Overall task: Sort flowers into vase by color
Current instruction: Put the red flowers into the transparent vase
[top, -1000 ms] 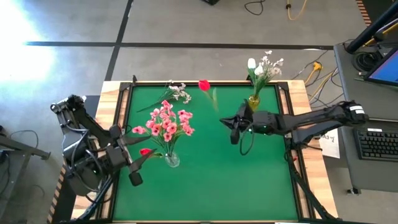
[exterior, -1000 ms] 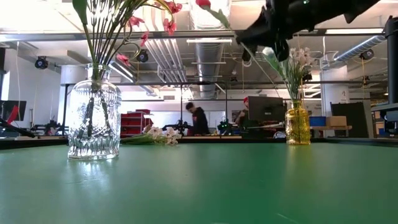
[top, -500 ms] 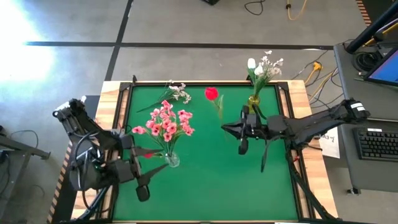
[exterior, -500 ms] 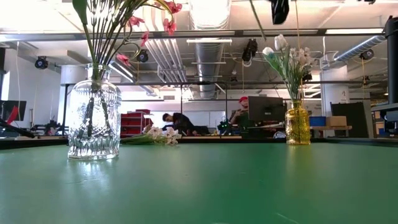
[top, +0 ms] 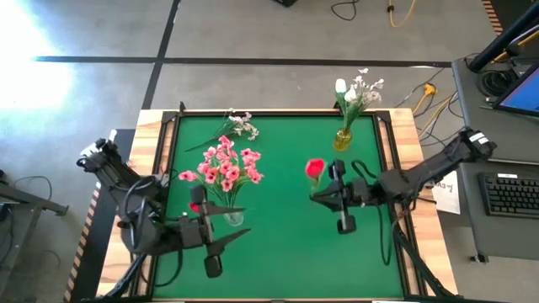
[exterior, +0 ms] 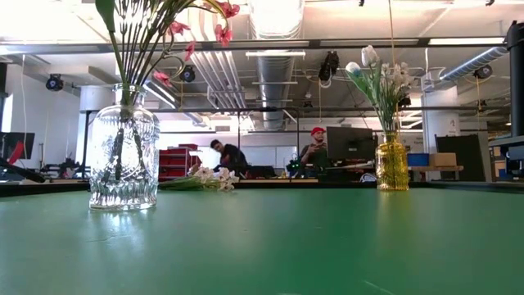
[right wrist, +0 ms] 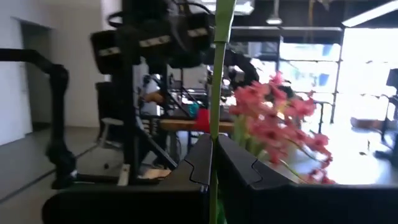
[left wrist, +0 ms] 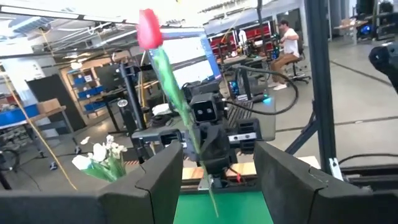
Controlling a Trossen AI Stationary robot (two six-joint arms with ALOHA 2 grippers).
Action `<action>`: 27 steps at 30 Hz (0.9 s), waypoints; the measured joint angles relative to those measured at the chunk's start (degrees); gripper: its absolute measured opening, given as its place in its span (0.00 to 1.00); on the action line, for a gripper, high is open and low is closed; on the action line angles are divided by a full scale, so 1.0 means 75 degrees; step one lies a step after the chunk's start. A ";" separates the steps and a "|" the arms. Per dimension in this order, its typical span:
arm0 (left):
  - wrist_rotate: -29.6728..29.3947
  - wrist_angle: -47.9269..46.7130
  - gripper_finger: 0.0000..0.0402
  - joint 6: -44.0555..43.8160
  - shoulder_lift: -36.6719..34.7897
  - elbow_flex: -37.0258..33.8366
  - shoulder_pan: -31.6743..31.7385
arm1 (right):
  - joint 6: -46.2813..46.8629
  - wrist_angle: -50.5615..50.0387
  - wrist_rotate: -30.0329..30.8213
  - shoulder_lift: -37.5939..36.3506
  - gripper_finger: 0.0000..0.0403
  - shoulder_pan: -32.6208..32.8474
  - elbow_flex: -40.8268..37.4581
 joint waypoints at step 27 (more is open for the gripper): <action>0.1600 0.1491 0.45 -0.0268 0.1254 0.0131 0.1055 | -0.0362 0.2583 -0.1160 0.2197 0.02 0.0651 0.0721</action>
